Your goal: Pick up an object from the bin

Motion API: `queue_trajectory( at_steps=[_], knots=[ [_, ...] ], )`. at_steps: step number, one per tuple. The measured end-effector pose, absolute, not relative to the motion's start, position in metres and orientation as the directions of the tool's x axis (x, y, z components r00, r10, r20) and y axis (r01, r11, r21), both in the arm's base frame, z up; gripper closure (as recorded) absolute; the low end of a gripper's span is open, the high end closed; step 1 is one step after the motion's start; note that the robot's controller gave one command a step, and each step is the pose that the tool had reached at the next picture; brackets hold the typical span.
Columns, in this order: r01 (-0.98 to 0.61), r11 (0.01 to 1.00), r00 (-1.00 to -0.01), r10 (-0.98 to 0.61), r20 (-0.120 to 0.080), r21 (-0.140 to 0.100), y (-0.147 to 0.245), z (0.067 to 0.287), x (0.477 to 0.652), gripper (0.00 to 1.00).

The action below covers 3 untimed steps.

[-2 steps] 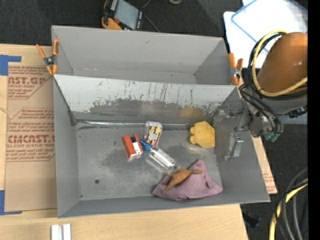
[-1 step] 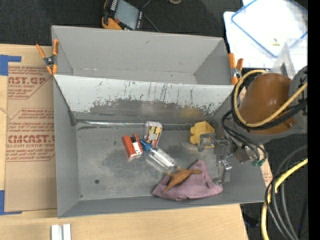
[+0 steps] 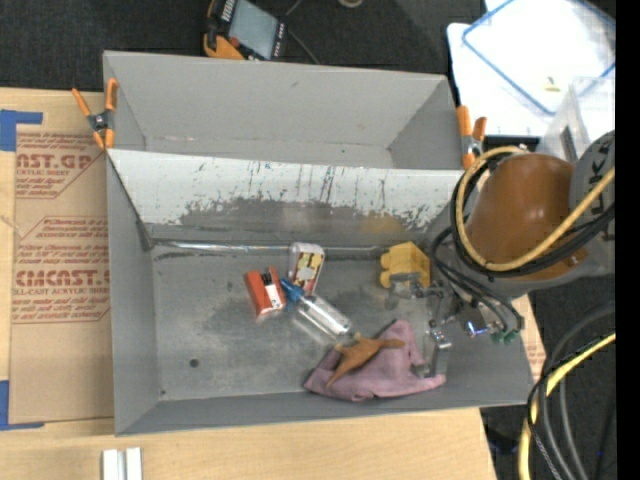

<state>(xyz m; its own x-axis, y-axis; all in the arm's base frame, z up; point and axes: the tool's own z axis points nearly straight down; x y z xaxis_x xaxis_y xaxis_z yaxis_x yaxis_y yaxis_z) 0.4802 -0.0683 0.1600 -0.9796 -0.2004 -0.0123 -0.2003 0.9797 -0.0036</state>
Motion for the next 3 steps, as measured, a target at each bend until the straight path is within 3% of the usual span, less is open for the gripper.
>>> queue_trajectory(
  at_steps=[1,2,3],
  knots=[
    [-0.413,0.911,-0.911,-0.413,0.001,0.001,-0.085,0.106,0.480,0.00],
    [-0.436,0.900,-0.899,-0.436,-0.029,-0.014,-0.043,0.072,0.486,0.00],
    [-0.470,0.882,-0.882,-0.470,-0.010,-0.008,-0.084,0.070,0.482,1.00]
  ],
)
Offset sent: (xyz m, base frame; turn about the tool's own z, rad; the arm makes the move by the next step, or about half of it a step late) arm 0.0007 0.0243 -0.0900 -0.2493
